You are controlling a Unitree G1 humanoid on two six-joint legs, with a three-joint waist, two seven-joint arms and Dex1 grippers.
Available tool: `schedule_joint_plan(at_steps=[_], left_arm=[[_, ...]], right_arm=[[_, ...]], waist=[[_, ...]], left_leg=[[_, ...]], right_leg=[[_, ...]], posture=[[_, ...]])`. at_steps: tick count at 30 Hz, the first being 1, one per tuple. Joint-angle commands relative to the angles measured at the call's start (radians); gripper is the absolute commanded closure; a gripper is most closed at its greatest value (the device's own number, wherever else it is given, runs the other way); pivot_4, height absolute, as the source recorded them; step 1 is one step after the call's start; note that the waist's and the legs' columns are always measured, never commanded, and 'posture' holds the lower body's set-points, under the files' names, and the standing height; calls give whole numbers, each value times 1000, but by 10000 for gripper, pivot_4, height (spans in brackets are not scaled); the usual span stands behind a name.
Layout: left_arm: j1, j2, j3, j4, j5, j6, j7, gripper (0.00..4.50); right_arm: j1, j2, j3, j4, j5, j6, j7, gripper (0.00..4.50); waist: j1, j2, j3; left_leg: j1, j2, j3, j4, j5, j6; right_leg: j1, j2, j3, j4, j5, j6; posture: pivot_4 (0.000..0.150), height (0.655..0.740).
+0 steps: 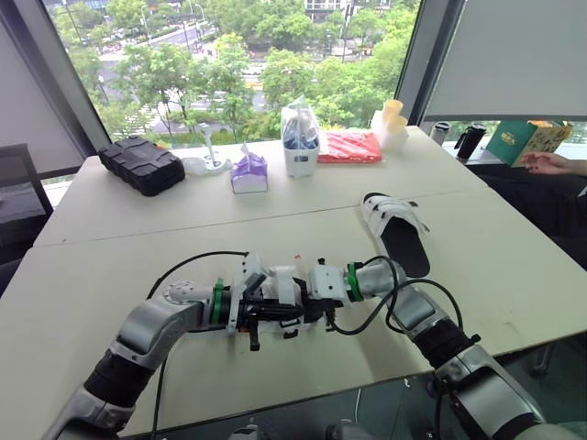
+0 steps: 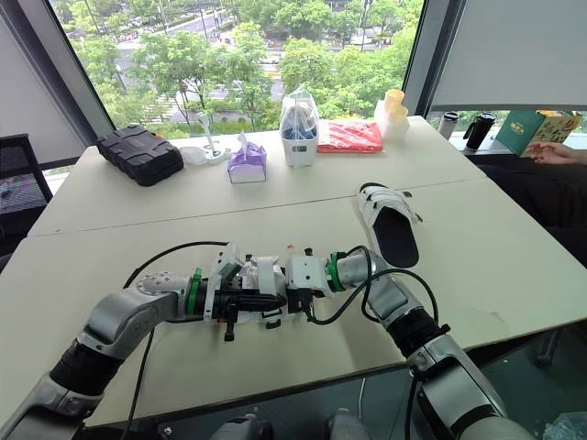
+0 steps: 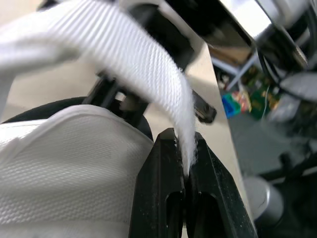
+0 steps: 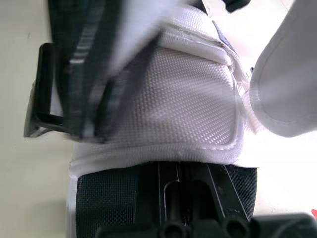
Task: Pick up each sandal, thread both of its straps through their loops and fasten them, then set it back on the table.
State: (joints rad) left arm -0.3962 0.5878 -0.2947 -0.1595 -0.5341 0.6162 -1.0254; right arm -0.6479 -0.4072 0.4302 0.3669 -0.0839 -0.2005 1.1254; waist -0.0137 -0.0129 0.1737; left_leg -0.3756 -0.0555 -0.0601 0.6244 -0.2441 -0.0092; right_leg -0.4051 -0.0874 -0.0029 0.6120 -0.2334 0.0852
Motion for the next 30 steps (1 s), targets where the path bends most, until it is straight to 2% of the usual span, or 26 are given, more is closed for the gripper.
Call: schedule_joint_plan(at_steps=[1, 3, 6, 10, 13, 17, 23, 28, 30], left_arm=[[47, 34, -62, 45, 114, -84, -35, 44570], [48, 31, -59, 59, 137, -118, -45, 44570], [43, 25, -41, 70, 146, -141, -53, 36194], [36, 27, -14, 61, 137, -144, -65, 16510], [22, 73, 39, -15, 105, -134, -98, 1817], [27, 128, 97, -109, 46, -97, -127, 805], [108, 238, 229, -289, -108, 11, -155, 805], [170, 283, 258, -371, -163, 46, -165, 805], [208, 286, 227, -377, -109, 14, -146, 805]], right_arm=[[24, -7, 29, 20, -35, 18, 10, 45000], [23, -7, 29, 23, -36, 16, 8, 45000], [21, -7, 30, 25, -37, 14, 8, 45000], [20, -7, 29, 24, -37, 15, 9, 45000], [17, -10, 28, 29, -38, 11, 11, 45000], [14, -12, 27, 33, -38, 7, 13, 45000], [13, -12, 27, 37, -38, 4, 18, 45000], [8, -11, 26, 47, -39, 0, 19, 45000], [6, -11, 27, 51, -40, -3, 19, 45000]], waist=[[0, 0, 0], [0, 0, 0], [1, 0, 0], [0, 0, 0], [0, 0, 0], [-1, 0, 1], [-1, 0, 2], [-1, 0, 2], [-1, 0, 2]], left_leg=[[0, 0, 0, 0, 0, 0], [0, 0, 0, -1, 0, 0], [0, 0, 0, -1, 0, 0], [0, 0, 0, -1, 0, 0], [0, 0, 0, -1, 0, 0], [0, 0, 0, -1, 0, 0], [-2, 0, 0, -2, 0, 0], [-2, 0, 0, -2, 0, 0], [-2, 0, 0, -2, 0, 0]], right_leg=[[0, 0, 0, 0, 0, 0], [0, 0, 0, 0, 0, 0], [0, 0, 0, 0, 0, 0], [0, 0, 0, 0, 0, 0], [-1, 0, -1, 0, 0, 0], [-1, 0, -1, 1, 0, 0], [-3, 0, -1, 0, 0, 1], [-3, 0, -1, 0, 0, 0], [-3, 0, -1, 0, -1, 0]], posture=[[1500, 7400], [1500, 7400], [1500, 7400], [1500, 7400], [1500, 7400], [1500, 7400], [1500, 7400], [1500, 7400], [1500, 7400]])
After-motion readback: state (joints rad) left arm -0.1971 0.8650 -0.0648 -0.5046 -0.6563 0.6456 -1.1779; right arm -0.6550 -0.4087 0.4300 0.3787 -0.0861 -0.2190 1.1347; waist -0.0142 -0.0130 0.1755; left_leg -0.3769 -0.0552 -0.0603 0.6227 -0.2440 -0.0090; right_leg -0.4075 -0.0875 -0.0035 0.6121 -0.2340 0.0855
